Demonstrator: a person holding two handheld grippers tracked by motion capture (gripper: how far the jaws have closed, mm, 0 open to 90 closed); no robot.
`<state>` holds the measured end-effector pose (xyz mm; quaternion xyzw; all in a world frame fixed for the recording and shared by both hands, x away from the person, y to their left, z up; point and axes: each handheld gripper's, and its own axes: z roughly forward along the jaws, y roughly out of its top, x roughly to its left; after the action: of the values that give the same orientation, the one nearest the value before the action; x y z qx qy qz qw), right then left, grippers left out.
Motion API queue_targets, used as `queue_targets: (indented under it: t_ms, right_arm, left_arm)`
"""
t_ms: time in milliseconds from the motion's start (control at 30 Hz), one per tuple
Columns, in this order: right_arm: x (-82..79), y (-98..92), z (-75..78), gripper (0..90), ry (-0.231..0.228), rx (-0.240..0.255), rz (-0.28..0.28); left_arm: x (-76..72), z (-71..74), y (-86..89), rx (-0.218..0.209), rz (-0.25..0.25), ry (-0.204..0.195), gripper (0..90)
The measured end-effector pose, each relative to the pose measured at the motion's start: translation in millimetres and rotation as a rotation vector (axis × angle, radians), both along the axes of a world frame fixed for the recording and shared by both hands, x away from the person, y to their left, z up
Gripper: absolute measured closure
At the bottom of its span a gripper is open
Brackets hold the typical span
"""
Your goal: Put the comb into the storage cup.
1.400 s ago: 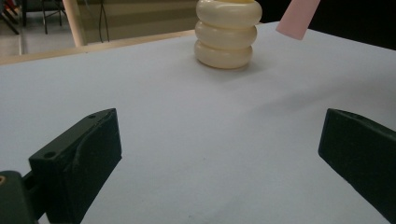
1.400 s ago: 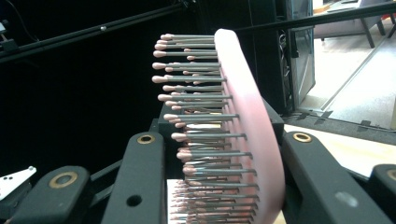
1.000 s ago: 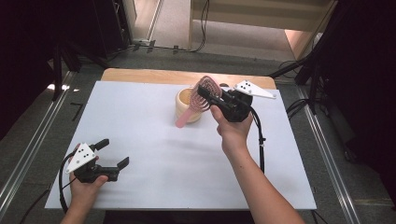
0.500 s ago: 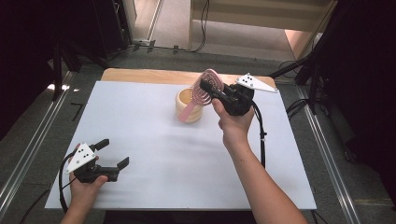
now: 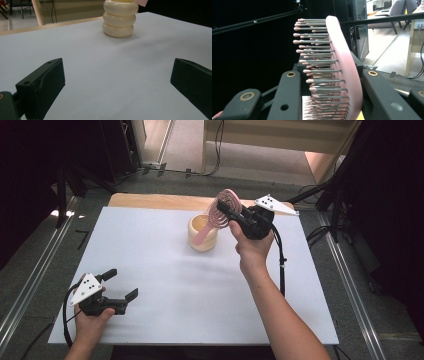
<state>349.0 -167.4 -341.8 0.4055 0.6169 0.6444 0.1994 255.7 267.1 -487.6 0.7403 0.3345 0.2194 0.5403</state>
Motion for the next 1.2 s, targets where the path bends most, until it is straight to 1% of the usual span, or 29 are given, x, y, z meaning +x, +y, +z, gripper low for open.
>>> queue_targets:
  t_ms: [133,433,567,767,967,1067,1200]
  right_arm:
    - [2.7,-0.9,2.4,63.2,0.000,-0.001,-0.010]
    - [8.2,-0.3,8.4,63.2,-0.015,-0.010,-0.019]
    - [11.3,-0.3,7.8,63.2,-0.017,-0.007,-0.016]
    - [16.9,0.5,5.8,63.2,-0.012,-0.010,-0.029]
    - [22.4,1.2,6.2,63.3,-0.017,-0.010,-0.035]
    - [24.4,2.4,5.9,63.3,-0.023,-0.020,-0.039]
    - [26.8,3.7,4.7,63.4,-0.017,-0.023,-0.043]
  left_arm:
    - [-0.1,0.1,-0.2,-0.001,-0.004,0.001,0.9]
    - [-0.7,0.8,0.1,-0.005,-0.013,0.001,0.8]
    - [-1.0,0.9,-0.1,-0.005,-0.017,-0.001,0.8]
    - [-1.0,0.9,0.0,-0.007,-0.020,-0.001,0.8]
    - [-0.8,0.8,-0.2,-0.006,-0.020,0.003,0.0]
    - [-0.9,0.8,-0.1,-0.004,-0.018,0.001,0.0]
    - [-0.9,0.7,-0.4,-0.006,-0.018,0.000,0.0]
